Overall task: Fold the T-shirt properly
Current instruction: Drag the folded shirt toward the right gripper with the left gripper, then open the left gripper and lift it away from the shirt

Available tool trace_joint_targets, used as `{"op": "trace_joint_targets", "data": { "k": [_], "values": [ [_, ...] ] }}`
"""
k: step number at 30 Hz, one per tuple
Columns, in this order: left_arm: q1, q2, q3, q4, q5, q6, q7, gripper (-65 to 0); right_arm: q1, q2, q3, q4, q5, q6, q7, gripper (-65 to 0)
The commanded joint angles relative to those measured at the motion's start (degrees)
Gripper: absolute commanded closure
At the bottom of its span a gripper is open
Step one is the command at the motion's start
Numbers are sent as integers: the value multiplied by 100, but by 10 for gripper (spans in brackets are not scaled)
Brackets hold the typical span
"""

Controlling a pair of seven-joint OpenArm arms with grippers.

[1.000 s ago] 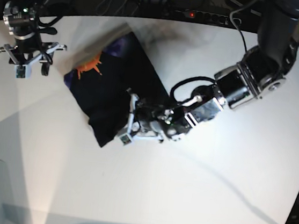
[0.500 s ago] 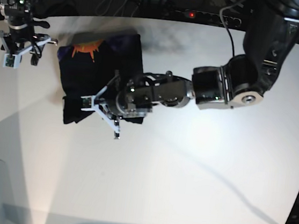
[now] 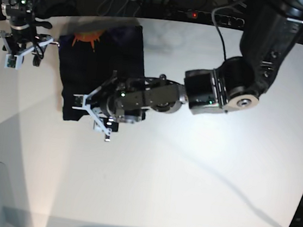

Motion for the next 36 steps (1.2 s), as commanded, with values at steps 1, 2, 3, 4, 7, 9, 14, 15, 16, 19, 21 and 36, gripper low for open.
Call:
{"op": "trace_joint_targets", "data": {
  "k": [1, 2, 3, 4, 7, 9, 14, 15, 16, 19, 21, 36],
  "values": [
    [-131, -4, -275, 160, -11, -33, -23, -440, 10, 34, 1, 111, 56, 76, 111, -302],
    [-131, -83, -486, 240, -11, -51, -23, -453, 18, 34, 1, 111, 56, 76, 111, -302],
    [-122, -171, -644, 301, -11, -51, -32, -459, 27, 34, 1, 111, 56, 76, 111, -302],
    [-122, -215, -820, 371, -11, -51, -49, -461, 36, 34, 1, 111, 74, 76, 111, -302],
    [-122, -321, -1321, 653, -11, -42, -85, -463, 36, 25, -87, 119, 74, 76, 111, -302],
    [-122, -338, -1787, 820, -11, -42, -85, -463, 10, 25, -271, 119, 65, 76, 111, -302],
    [230, -786, -3255, 1629, -11, -42, -23, -463, -307, -106, -816, 216, 83, 76, 164, -301],
    [362, -918, -3572, 1840, -11, -51, -23, -463, -360, -115, -939, 225, 83, 76, 164, -300],
    [573, -1059, -3941, 2059, -11, -42, -14, -463, -403, -124, -1080, 225, 83, 76, 164, -292],
    [1408, -1534, -5207, 2701, -47, -33, -14, -463, -623, -124, -1572, 225, 83, 76, 164, -210],
    [1970, -1718, -6024, 2982, -47, -51, -14, -463, -641, -124, -1792, 225, 83, 76, 164, -147],
    [4819, -1762, -9611, 3774, -64, -95, -14, -463, -746, 175, -2021, 163, 83, 76, 172, 0]
  ]
}}
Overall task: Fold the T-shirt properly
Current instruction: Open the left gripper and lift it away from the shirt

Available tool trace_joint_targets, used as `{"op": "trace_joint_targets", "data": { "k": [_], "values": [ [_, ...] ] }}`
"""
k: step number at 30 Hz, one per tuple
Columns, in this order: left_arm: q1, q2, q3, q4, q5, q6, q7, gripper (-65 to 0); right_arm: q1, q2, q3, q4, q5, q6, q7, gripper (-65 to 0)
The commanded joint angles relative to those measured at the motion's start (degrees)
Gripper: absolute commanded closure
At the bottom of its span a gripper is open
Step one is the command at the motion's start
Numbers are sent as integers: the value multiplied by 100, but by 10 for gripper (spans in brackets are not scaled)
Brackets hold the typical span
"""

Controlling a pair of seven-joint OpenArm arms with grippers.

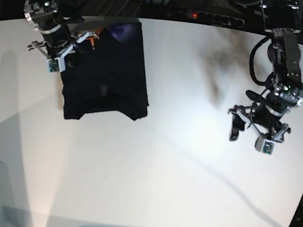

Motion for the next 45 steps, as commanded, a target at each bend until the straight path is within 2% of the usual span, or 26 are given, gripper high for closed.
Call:
{"op": "trace_joint_targets", "data": {
  "k": [1, 9, 14, 17, 23, 32, 37, 45],
  "values": [
    [-20, -86, -73, 121, -51, 10, -126, -463, -12, -4, 1, 17, 76, 76, 122, 0],
    [182, -68, -477, 121, -51, 10, -126, -462, -12, -13, 1, -537, 76, 76, 157, 0],
    [323, -104, -495, 121, -51, 1, -126, -462, -30, -31, 1, -942, 76, 76, 623, 0],
    [375, -104, -565, 121, -51, 1, -134, -462, -21, -145, 45, -801, 76, 76, 781, 0],
    [419, -95, -732, 121, -51, 1, -134, -462, -135, -294, 27, 192, 85, 76, 887, 0],
    [411, -86, -1014, 95, -51, 1, -134, -462, -891, -294, 27, 175, 94, 76, 922, 0],
    [419, -86, -1005, 113, -51, 1, -134, -462, -1366, -277, 27, 166, 375, 76, 1432, 0],
    [446, -68, -1005, 121, -51, 1, -126, -462, -1339, -268, -8, -115, 375, 76, 1467, 0]
  ]
}}
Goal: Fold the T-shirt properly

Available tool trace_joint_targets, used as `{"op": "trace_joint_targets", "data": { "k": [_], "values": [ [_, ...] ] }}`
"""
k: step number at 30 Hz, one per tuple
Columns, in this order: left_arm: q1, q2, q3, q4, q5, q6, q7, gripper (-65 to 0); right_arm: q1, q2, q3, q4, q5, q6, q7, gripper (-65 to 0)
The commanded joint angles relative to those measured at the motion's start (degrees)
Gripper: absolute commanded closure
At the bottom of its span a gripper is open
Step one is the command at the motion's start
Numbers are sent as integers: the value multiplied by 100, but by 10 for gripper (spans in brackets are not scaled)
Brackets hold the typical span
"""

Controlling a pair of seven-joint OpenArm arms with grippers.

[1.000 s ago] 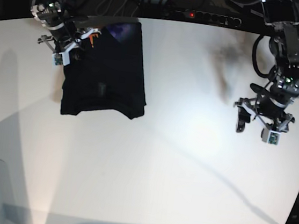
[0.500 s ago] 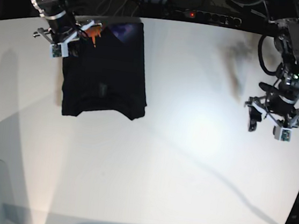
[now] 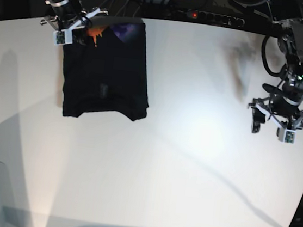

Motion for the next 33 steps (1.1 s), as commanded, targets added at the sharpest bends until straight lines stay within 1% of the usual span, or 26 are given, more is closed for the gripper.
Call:
{"op": "trace_joint_targets", "data": {
  "k": [1, 10, 14, 16, 18, 21, 23, 26, 27, 29, 31, 33],
  "values": [
    [26, -84, -43, 106, -47, 1, -117, -462, -32, 3, 3, 33, 54, 78, 86, 0],
    [264, -75, -43, 106, -47, 1, -126, -462, 29, 3, 3, -521, 54, 78, 112, 0],
    [431, -84, -43, 106, -47, 1, -143, -462, 38, 3, 3, -459, 54, 78, 112, 0],
    [440, -84, -52, 106, -47, 1, -126, -462, 38, 3, 30, -248, 71, 78, 121, 0],
    [475, -75, -201, 115, -47, 1, -126, -462, -6, -15, 47, 51, 256, 78, 174, 0],
    [607, -57, -456, 176, -55, 1, -126, -462, -103, 3, 82, 350, 827, 78, 288, 0],
    [765, -31, -536, 335, -55, 1, -117, -461, -68, 3, 320, 359, 942, 78, 350, 0],
    [1099, 57, -711, 704, -55, 1, -117, -456, 29, -6, 759, 341, 950, 78, 323, 0],
    [1257, 110, -738, 827, -55, 1, -117, -439, 47, -6, 944, 323, 959, 78, 323, 0],
    [1530, 206, -738, 1038, -55, 1, -117, -366, 135, -6, 1243, 271, 959, 78, 314, 0],
    [1811, 330, -738, 1143, -55, 1, -117, -250, 231, -6, 1471, 174, 959, 78, 306, 0],
    [2084, 488, -747, 1179, -55, 1, -117, -151, 249, 64, 1559, 51, 959, 78, 306, 0]
  ]
}}
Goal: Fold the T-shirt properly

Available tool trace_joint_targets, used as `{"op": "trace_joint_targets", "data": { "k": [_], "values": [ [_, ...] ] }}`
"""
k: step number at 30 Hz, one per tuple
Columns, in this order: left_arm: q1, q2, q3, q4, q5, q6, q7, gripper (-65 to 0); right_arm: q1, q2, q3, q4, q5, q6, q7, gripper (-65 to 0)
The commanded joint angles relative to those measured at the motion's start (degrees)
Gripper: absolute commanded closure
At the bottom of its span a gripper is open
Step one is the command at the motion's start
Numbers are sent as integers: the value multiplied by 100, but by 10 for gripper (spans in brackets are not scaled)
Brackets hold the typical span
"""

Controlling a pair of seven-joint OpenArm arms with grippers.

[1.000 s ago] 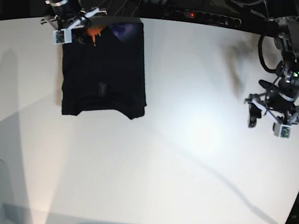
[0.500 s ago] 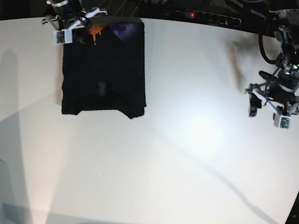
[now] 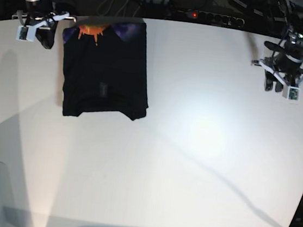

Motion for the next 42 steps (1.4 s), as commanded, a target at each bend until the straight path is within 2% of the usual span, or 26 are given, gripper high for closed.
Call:
{"op": "trace_joint_targets", "data": {
  "k": [1, 5, 9, 16, 23, 28, 32, 36, 42],
  "values": [
    [170, 60, -58, 123, -36, 21, -110, -111, -37, 120, 23, 18, 81, 76, 131, 0],
    [829, 500, -287, 114, -36, 21, -110, -7, -37, 190, 40, -246, 81, 76, 131, 0],
    [1374, 851, -357, 70, -36, 21, -119, 0, -134, 190, 23, -334, 81, 76, 131, 0],
    [1673, 904, -471, 79, -45, 21, -163, 0, -380, 190, -329, -334, 81, 76, 131, 0],
    [1673, 886, -920, 70, -836, 21, -119, 0, -424, 190, -496, -334, 81, 76, 131, 0],
    [1647, 851, -902, 70, -845, 21, -110, 0, -530, 190, -610, -334, 81, 76, 122, 0],
    [1638, 851, -876, 61, -845, 21, -110, 0, -503, 190, -619, -334, 81, 76, -265, 0],
    [1629, 851, -876, 61, -845, 21, -110, 0, -477, 172, -522, -325, 81, 76, -274, 0],
    [1787, 895, -867, -158, -853, 21, -110, 0, -468, -12, 23, -211, 81, 76, -195, 0]
  ]
}}
